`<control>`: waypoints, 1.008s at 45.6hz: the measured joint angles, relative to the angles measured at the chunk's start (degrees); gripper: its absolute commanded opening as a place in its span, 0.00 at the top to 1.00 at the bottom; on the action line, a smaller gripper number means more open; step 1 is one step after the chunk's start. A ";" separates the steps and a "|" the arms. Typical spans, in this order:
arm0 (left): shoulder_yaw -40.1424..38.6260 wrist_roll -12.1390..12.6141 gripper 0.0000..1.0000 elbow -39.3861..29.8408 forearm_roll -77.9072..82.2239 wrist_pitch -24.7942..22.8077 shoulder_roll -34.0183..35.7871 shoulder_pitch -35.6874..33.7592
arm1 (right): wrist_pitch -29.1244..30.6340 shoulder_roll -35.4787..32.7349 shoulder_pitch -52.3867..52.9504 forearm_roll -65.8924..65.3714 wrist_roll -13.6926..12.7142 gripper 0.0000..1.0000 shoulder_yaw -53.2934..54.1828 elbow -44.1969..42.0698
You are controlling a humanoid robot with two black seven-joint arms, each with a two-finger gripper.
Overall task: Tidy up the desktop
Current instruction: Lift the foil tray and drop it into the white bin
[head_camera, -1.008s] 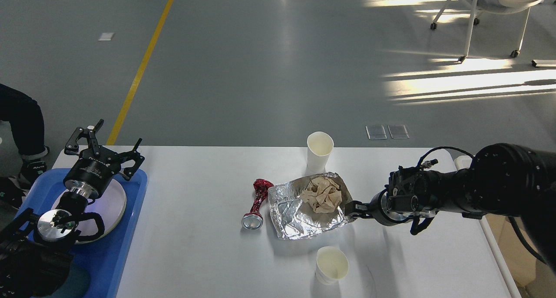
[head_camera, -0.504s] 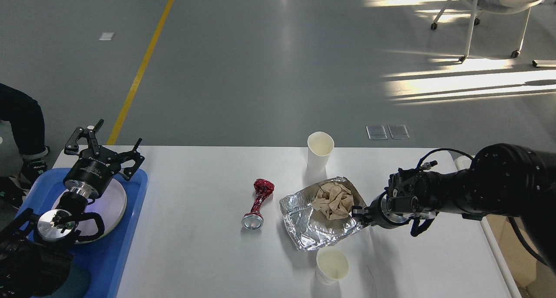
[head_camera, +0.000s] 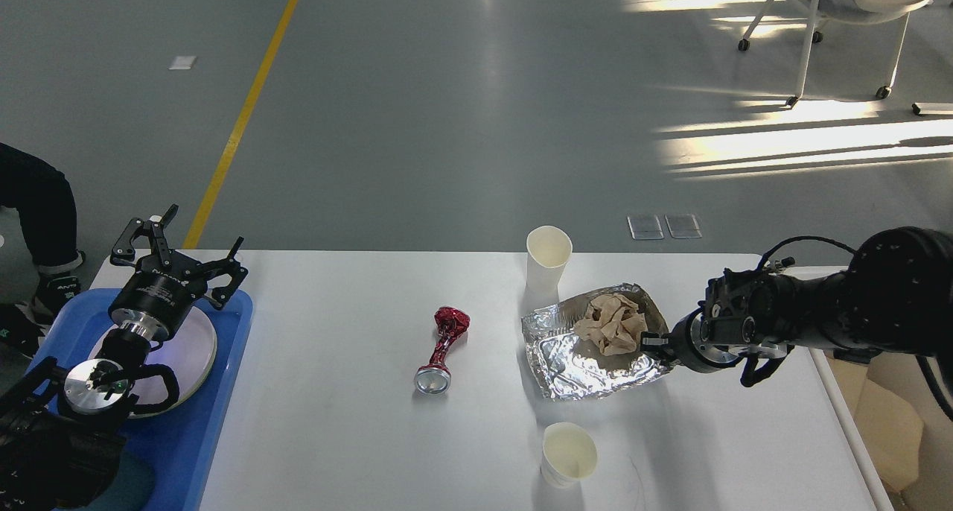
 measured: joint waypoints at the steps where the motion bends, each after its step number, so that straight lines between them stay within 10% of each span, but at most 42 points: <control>1: 0.00 0.00 0.04 0.00 0.00 0.00 0.00 0.00 | 0.00 -0.35 0.03 0.00 0.04 1.00 -0.07 0.18; 24: 0.00 -0.01 0.04 0.00 0.00 0.00 0.00 0.00 | 1.08 -12.32 6.16 -0.41 3.52 1.00 0.06 5.69; 46: 0.00 0.00 0.04 0.00 -0.02 0.00 0.00 0.00 | 19.00 -23.15 26.59 -1.24 8.49 1.00 -0.50 9.17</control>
